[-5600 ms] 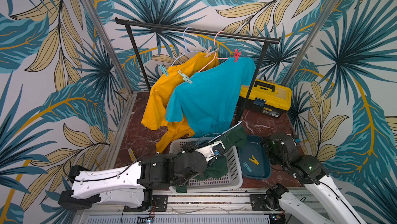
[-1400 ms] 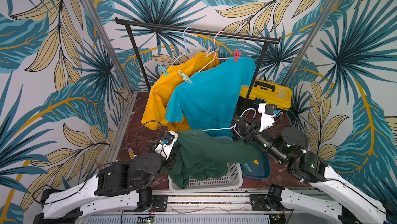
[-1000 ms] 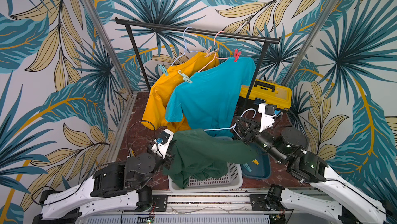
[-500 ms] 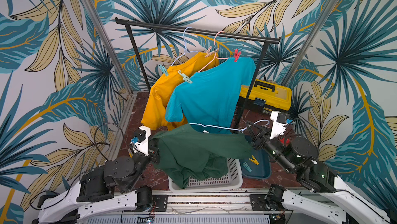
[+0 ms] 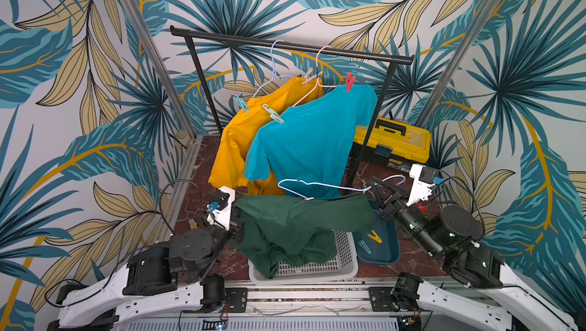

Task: Remove the clothespins securing t-shirts to the hanger
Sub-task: Remove the T-shirt from the hanger.

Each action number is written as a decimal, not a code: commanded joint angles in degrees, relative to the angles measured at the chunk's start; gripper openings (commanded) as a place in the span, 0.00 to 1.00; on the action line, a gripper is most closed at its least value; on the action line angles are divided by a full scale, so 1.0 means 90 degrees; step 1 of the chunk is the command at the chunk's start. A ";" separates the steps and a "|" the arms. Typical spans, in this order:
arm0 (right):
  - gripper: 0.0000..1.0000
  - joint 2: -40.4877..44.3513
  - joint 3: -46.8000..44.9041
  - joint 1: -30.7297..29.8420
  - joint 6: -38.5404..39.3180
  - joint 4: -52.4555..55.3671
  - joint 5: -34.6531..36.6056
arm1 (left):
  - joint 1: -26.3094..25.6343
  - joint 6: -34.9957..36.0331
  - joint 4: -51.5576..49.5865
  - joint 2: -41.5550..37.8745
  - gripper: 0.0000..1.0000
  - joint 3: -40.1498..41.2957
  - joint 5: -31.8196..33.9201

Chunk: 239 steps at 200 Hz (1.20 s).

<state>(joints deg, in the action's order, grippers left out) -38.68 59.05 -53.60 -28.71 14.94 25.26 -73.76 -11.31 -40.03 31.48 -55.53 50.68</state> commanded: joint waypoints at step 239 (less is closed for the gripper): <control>0.00 0.0470 0.0911 0.0019 0.0383 -0.0015 0.1526 | 0.1055 -0.0928 0.2535 0.3483 0.74 0.0899 -0.3284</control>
<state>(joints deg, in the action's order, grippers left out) -35.86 68.45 -53.56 -25.67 10.28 35.81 -67.18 -17.69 -20.21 58.06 -46.37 29.19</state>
